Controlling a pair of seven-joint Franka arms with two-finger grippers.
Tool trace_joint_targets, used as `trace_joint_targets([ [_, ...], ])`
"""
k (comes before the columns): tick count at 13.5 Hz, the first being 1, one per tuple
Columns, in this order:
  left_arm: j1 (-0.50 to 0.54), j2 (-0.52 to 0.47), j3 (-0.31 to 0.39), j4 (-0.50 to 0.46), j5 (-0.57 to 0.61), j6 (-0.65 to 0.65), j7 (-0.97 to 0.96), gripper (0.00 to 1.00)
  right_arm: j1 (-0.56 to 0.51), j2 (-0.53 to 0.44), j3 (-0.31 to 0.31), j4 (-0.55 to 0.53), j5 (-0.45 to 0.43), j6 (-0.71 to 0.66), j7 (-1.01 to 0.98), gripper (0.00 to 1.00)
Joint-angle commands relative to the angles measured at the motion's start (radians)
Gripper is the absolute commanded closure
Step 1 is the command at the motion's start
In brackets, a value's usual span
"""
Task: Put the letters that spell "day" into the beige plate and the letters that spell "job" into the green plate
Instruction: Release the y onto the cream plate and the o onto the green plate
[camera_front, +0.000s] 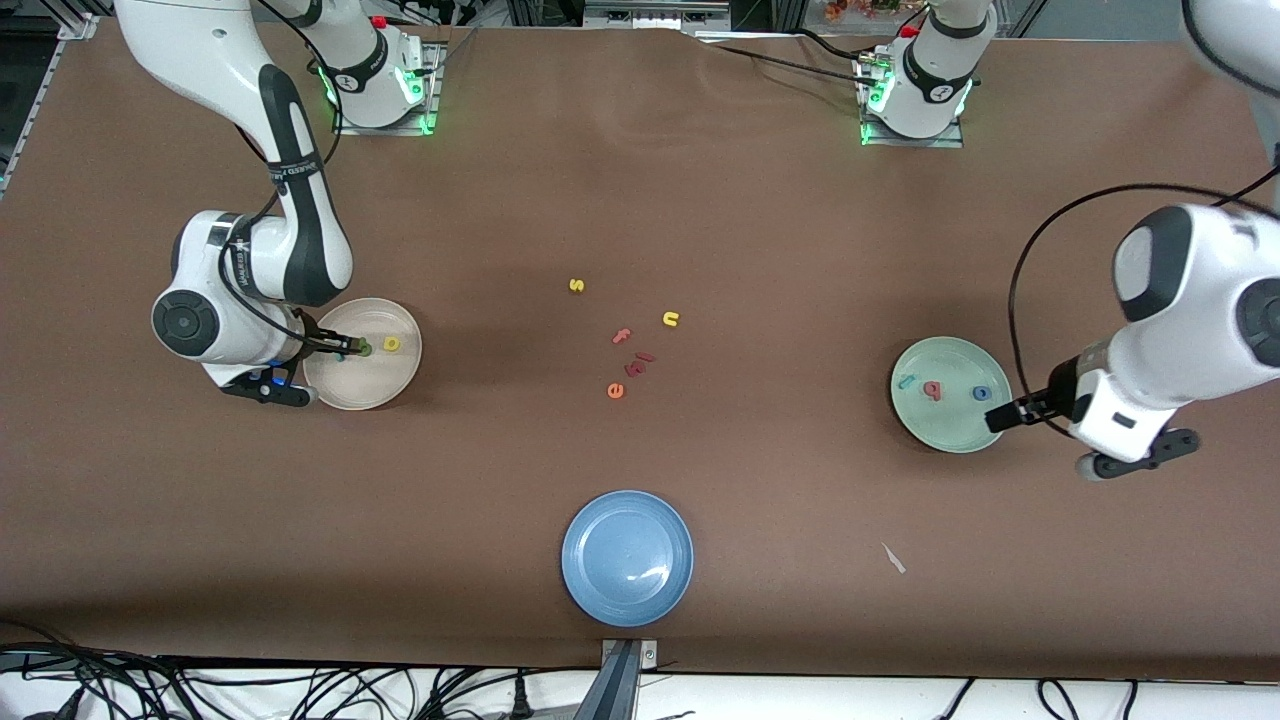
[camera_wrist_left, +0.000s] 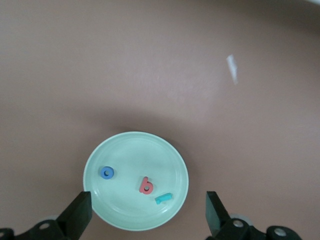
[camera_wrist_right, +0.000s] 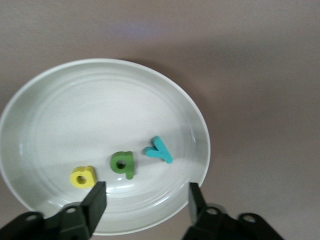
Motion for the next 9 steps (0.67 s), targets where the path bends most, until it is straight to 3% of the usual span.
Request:
trace_joint_targets([
  [1,-0.039,0.003,0.008,0.146,0.020,-0.145,0.008,0.00,0.002,-0.056,0.008,0.066,0.017,-0.098,-0.024,0.00],
  [5,-0.048,0.015,0.008,0.190,0.104,-0.175,0.136,0.01,0.000,-0.065,0.000,0.385,0.013,-0.410,-0.035,0.00],
  [9,-0.074,0.017,0.011,0.202,0.117,-0.175,0.236,0.00,0.000,-0.067,-0.079,0.645,0.009,-0.655,-0.091,0.00],
])
